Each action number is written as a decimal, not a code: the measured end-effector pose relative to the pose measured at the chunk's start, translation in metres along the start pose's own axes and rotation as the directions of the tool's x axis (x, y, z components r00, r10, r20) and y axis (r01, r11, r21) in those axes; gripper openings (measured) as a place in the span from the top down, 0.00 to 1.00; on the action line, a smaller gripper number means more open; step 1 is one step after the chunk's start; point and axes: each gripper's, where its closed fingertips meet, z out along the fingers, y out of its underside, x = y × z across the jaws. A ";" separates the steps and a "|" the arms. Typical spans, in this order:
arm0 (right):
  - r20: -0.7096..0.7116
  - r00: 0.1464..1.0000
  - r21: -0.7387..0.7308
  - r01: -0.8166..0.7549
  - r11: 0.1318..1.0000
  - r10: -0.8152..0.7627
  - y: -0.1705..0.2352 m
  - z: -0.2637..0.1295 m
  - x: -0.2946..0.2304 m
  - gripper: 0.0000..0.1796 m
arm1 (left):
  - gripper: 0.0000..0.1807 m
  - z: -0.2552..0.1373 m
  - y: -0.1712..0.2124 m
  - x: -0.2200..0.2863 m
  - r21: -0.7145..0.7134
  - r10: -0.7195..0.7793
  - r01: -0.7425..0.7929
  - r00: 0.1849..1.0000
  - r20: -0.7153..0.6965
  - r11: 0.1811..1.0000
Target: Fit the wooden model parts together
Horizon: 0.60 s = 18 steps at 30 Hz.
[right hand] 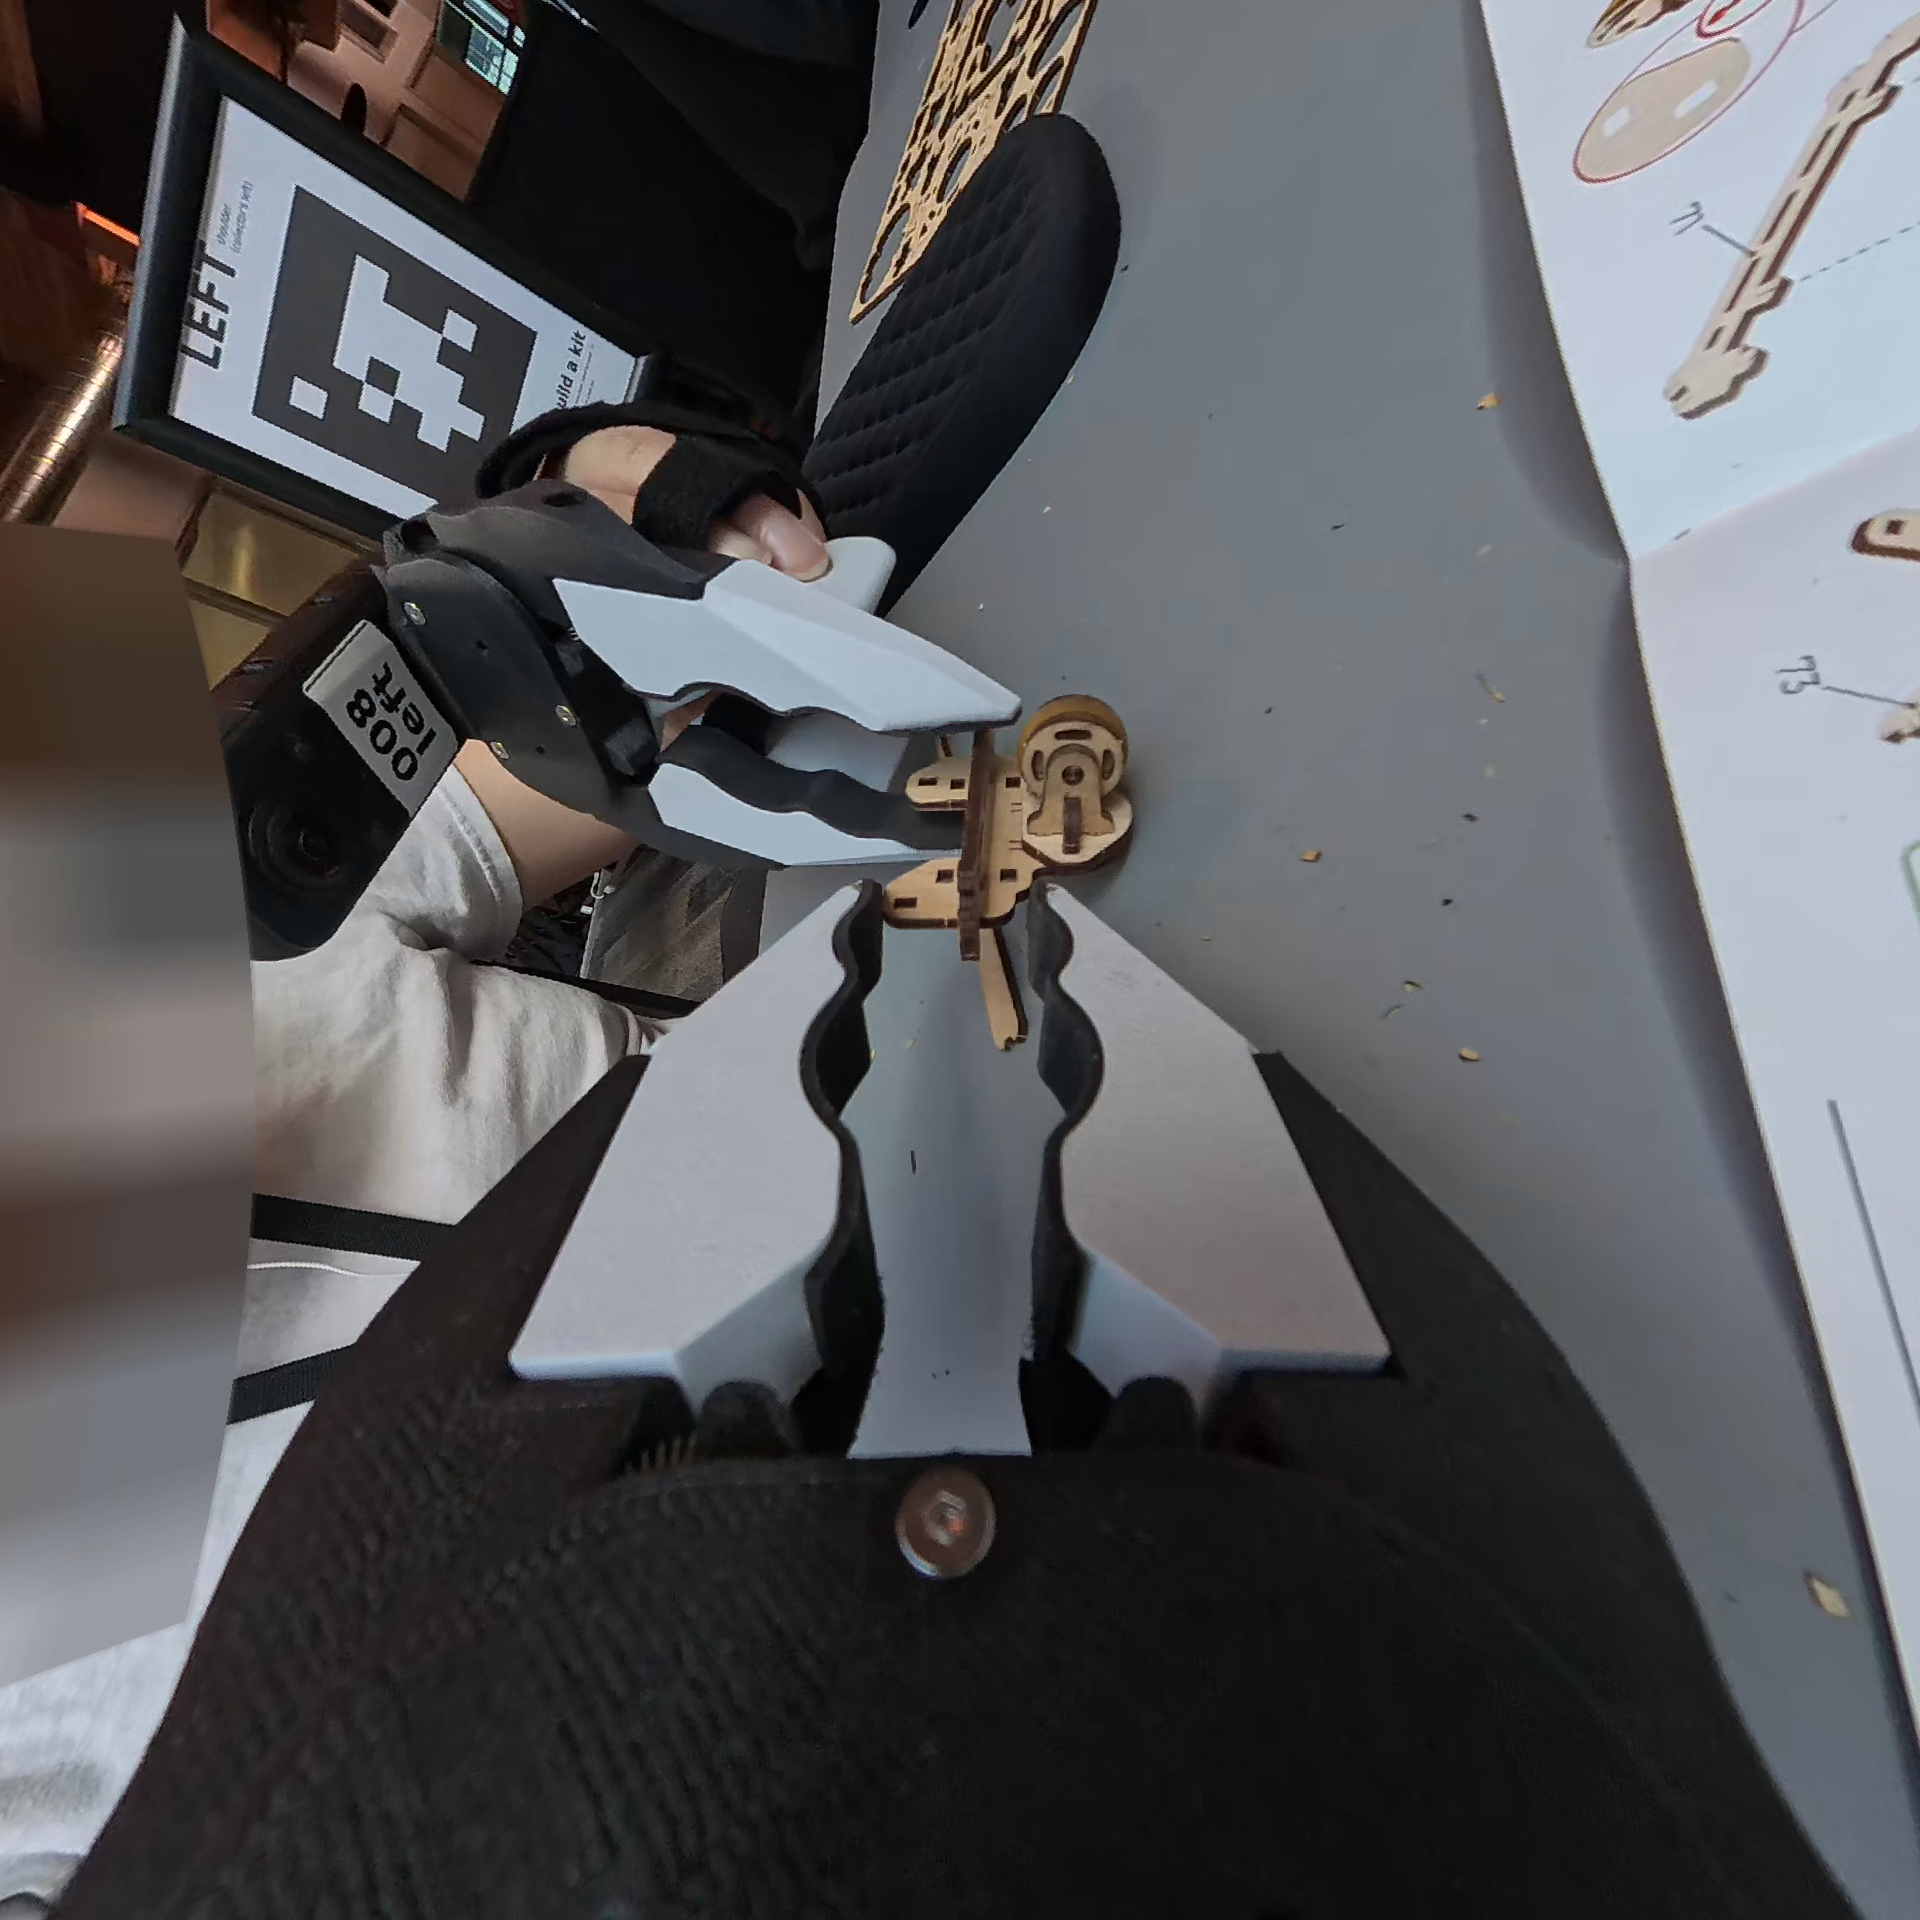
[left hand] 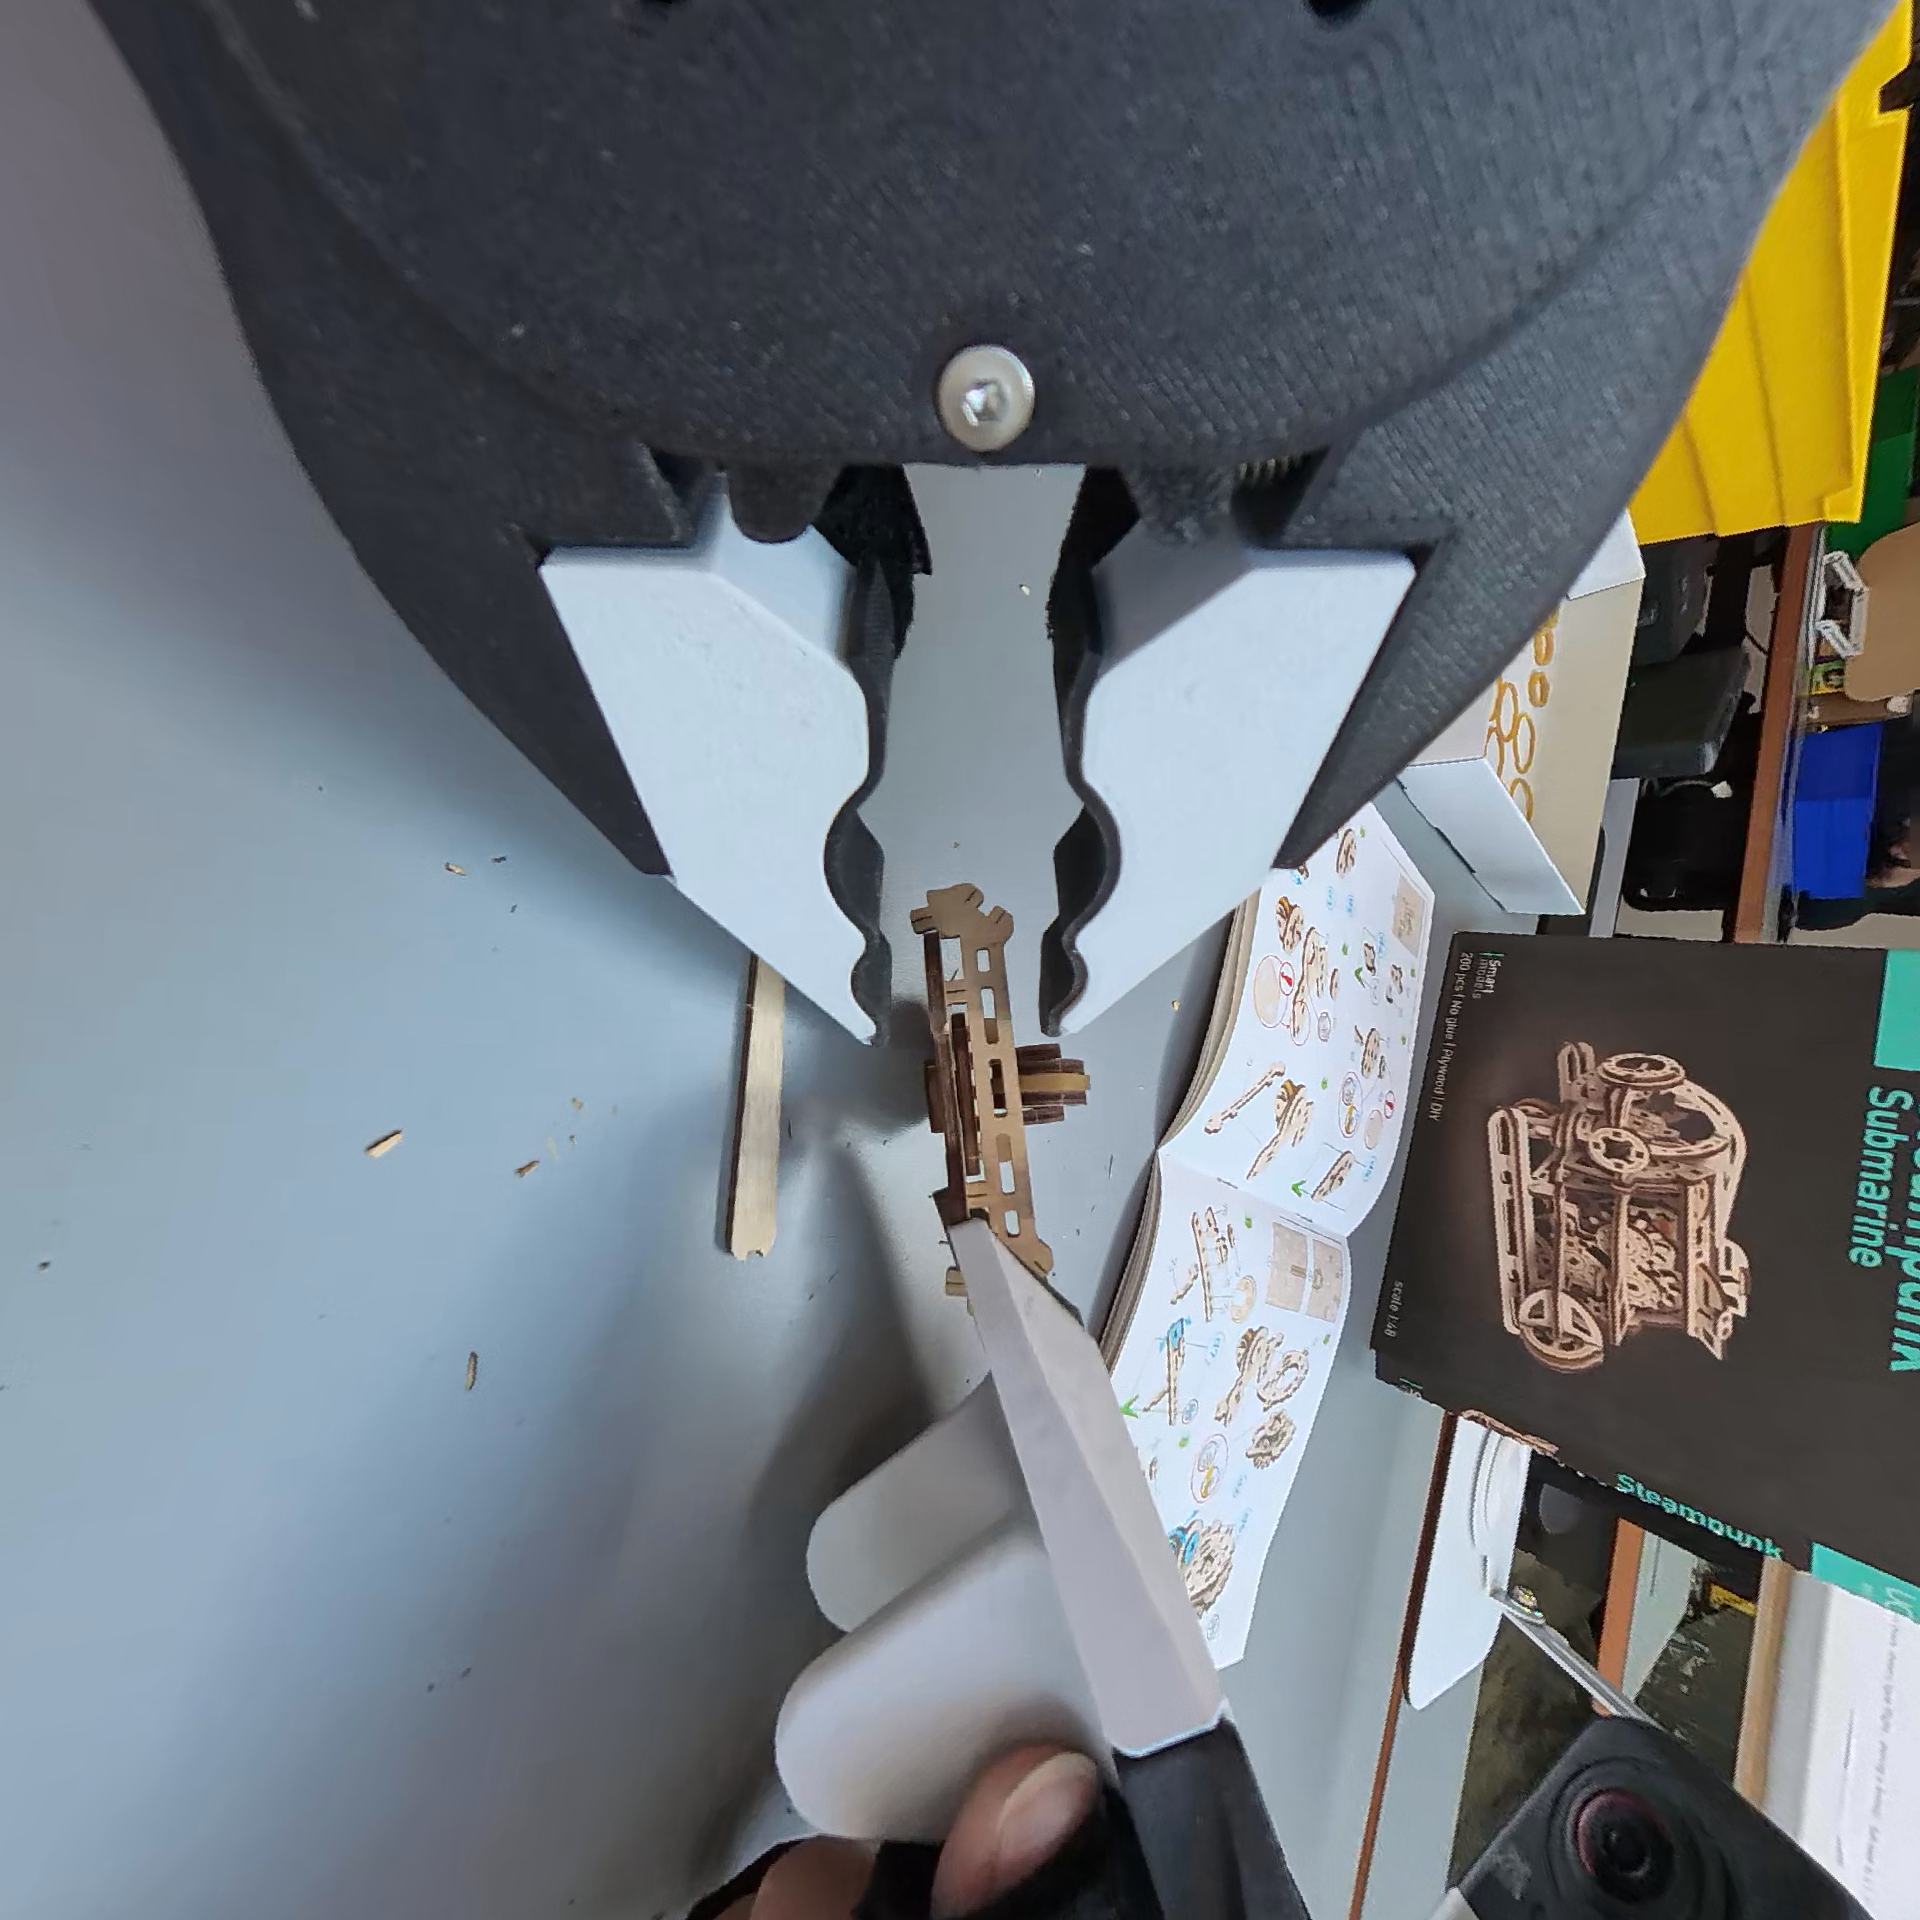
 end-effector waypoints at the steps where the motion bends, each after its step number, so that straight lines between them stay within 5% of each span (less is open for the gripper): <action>1: -0.001 1.000 -0.001 0.001 1.000 -0.001 0.000 0.000 0.000 0.85 | 0.86 0.001 0.001 0.000 -0.001 -0.005 0.005 1.000 0.002 1.000; 18: -0.015 1.000 -0.033 0.020 0.999 -0.020 0.005 0.002 0.002 0.85 | 0.93 0.004 0.006 -0.003 -0.019 0.122 -0.121 0.990 0.070 0.992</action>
